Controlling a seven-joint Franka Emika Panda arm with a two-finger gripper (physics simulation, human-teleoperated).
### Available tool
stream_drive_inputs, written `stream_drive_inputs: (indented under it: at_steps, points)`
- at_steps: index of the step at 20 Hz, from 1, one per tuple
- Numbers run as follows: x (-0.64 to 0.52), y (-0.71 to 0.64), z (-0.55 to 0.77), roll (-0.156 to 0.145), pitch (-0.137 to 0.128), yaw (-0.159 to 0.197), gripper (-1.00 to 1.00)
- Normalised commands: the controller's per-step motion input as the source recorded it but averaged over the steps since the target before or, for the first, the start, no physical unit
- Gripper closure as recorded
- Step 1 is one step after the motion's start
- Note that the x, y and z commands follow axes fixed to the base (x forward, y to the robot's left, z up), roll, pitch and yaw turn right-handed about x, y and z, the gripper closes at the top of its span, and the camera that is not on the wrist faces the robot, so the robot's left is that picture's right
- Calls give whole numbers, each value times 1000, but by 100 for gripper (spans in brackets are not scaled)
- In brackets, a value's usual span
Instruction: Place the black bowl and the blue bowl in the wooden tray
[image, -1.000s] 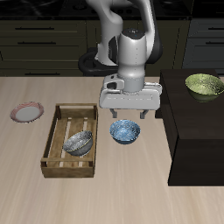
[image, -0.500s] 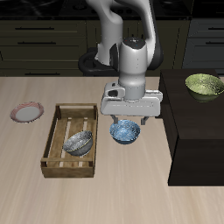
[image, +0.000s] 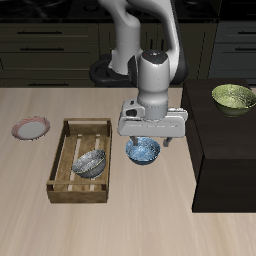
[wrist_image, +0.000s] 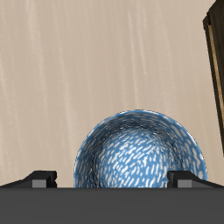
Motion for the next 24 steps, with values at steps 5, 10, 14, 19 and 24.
stream_drive_inputs:
  at_steps: [5,10,14,19,24]
  points:
    - [45,52,-233,5,42,-18,-100]
    - [55,68,-141,16,16,-12,-100]
    - [91,124,-236,47,29,3,-100]
    - [100,43,-267,23,41,-6,-100]
    - [146,-6,-335,-1,46,4,-100]
